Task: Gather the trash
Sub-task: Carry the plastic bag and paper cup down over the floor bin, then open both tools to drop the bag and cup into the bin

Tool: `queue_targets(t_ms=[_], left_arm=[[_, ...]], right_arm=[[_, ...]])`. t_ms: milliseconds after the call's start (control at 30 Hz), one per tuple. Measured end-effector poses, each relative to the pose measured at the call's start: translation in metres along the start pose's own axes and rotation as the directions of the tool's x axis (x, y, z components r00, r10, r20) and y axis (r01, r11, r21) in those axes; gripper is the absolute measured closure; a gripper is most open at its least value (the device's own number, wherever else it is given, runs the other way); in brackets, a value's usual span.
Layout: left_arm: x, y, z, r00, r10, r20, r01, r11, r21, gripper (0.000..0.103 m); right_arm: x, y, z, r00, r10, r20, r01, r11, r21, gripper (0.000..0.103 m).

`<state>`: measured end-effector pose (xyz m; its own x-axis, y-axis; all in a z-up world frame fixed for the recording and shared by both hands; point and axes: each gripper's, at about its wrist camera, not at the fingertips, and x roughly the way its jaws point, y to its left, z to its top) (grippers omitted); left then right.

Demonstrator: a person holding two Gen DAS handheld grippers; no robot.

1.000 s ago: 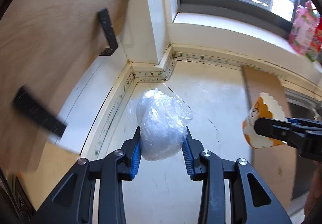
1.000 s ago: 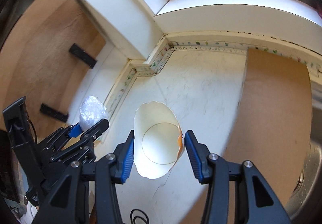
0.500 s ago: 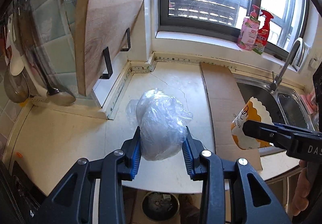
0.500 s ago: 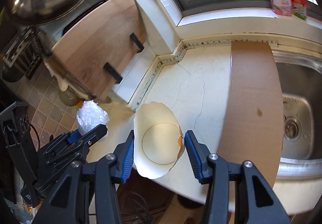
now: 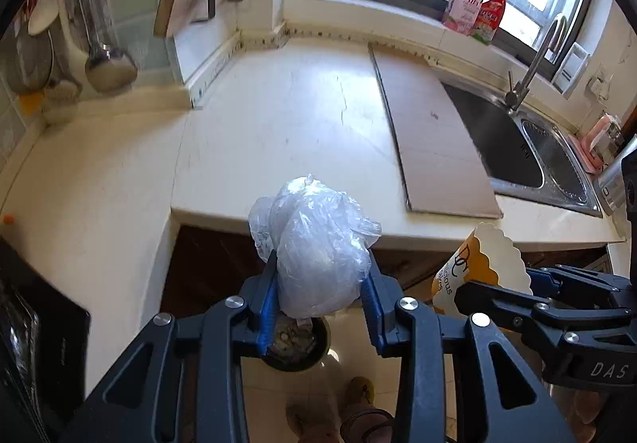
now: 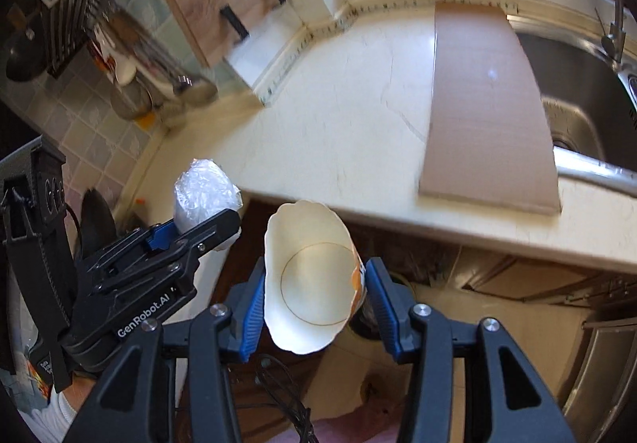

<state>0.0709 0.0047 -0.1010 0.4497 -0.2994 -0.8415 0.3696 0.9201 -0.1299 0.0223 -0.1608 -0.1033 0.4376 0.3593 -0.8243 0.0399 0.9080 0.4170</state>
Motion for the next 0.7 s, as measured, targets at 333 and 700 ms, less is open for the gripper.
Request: queue_targets(t_ms=[333, 700], left_arm=[[0.14, 0.036, -0.117, 0.977, 0.048, -0.207, -0.083, 0.983, -0.166, 0.068], [0.329, 0.094, -0.229, 0.934, 0.028, -0.356, -0.105, 0.974, -0.2, 0.066]], right_arm=[[0.161, -0.054, -0.068, 0.972, -0.032, -0.232, 0.02, 0.998, -0.056, 0.055], [0.374, -0.125, -0.131, 0.919, -0.059, -0.391, 0.043, 0.998, -0.05, 0.049]])
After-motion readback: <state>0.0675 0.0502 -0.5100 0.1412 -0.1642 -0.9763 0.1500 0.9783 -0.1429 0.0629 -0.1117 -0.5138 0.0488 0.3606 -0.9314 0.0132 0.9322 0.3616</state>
